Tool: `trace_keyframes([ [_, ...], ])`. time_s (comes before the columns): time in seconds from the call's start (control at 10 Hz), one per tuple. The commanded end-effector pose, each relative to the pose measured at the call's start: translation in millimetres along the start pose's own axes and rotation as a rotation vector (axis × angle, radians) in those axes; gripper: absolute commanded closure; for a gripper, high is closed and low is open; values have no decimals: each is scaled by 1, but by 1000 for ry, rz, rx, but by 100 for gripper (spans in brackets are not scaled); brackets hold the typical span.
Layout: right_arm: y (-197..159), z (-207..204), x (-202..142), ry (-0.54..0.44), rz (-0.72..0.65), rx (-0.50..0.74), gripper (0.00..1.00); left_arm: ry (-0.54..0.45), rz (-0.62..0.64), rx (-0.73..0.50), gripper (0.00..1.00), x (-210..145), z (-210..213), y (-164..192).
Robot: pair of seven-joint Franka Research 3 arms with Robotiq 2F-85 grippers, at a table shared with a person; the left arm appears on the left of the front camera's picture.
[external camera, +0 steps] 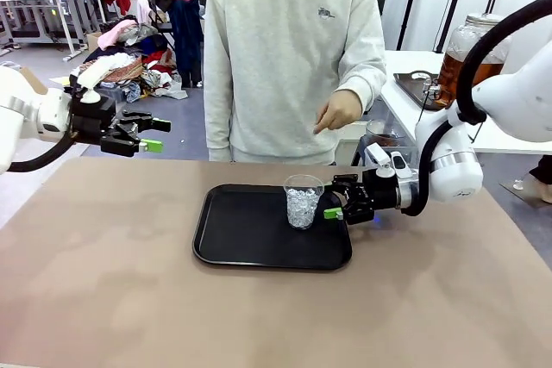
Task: Pour the drink into the iced cup.
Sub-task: Pick up the iced cup indicated by the human and present it to them.
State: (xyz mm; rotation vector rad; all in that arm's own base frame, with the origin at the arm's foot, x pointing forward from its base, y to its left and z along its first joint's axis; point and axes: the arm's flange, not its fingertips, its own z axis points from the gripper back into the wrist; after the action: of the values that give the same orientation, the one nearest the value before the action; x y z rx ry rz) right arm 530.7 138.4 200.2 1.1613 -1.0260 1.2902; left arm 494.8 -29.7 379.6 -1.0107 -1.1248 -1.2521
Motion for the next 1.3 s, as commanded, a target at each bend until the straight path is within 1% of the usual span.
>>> trace_keyframes([
  [0.0, -8, -11, 3, -36, -11, -14, 0, -5, -3, -2, 0, 2, 1, -1],
  [0.3, -10, -19, 3, -53, -17, -11, 0, -5, -3, -2, 0, 2, 1, -1],
  [0.8, -12, -37, 2, -46, -39, 14, 0, -5, -3, -2, 0, 2, 1, -1],
  [1.2, -10, -58, 1, -47, -77, -6, 0, -5, -3, -2, 0, 2, 1, -1],
])
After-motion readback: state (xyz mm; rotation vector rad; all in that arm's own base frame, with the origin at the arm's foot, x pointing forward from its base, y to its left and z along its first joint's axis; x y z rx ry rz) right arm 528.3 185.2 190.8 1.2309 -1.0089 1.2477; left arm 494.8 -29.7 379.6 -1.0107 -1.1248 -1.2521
